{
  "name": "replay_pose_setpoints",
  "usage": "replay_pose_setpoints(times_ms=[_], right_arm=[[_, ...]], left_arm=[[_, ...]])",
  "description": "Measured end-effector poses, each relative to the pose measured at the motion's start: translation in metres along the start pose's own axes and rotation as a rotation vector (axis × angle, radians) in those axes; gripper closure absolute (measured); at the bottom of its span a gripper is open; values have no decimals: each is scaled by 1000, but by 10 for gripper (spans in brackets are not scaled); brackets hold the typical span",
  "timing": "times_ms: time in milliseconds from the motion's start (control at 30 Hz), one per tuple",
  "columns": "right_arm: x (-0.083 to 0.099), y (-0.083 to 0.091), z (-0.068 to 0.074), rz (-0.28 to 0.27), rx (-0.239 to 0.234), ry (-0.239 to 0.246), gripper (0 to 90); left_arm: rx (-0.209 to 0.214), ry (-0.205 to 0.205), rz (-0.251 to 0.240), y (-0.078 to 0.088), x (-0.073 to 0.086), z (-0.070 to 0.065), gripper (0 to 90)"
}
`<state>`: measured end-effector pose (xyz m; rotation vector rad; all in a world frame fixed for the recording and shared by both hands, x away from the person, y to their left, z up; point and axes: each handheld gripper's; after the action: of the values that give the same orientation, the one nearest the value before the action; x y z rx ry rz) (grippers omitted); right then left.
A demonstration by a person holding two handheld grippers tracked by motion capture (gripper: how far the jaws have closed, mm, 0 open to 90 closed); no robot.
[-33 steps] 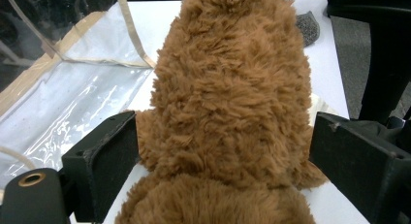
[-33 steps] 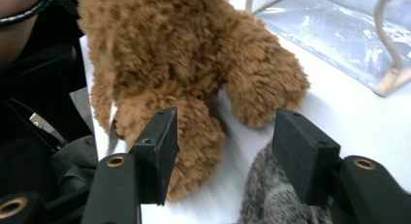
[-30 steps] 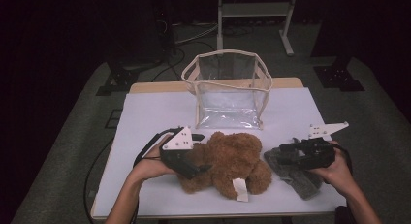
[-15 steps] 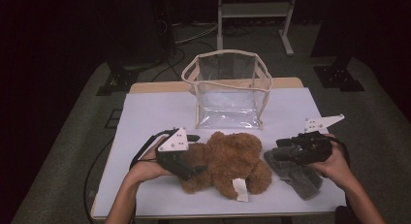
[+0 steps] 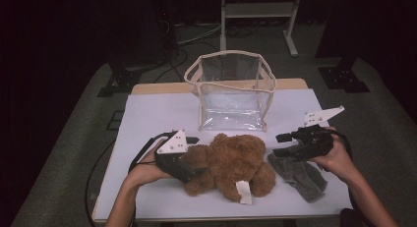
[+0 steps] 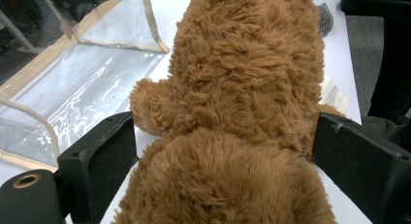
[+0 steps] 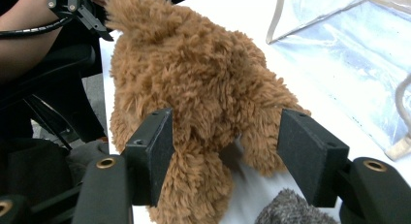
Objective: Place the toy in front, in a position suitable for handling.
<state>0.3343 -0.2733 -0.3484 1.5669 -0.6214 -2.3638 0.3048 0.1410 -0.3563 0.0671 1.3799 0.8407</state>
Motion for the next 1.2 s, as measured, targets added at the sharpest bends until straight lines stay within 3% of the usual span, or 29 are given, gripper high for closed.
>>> replay_pose_setpoints(times_ms=[567,1200], right_arm=[[-37,-9,-9,17,-35,31,367],[-83,-19,-22,68,-39,89,363]], left_arm=[[-10,16,-1,6,7,3,82],[-42,24,4,16,12,10,62]])
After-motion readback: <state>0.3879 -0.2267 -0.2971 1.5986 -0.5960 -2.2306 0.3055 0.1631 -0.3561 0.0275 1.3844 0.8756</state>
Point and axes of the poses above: each handheld gripper's, and its own axes: y roughly backward along the jaws, x roughly out of its underside, z roughly to its left, and after that the axes turned 11 degrees about -x, right-handed
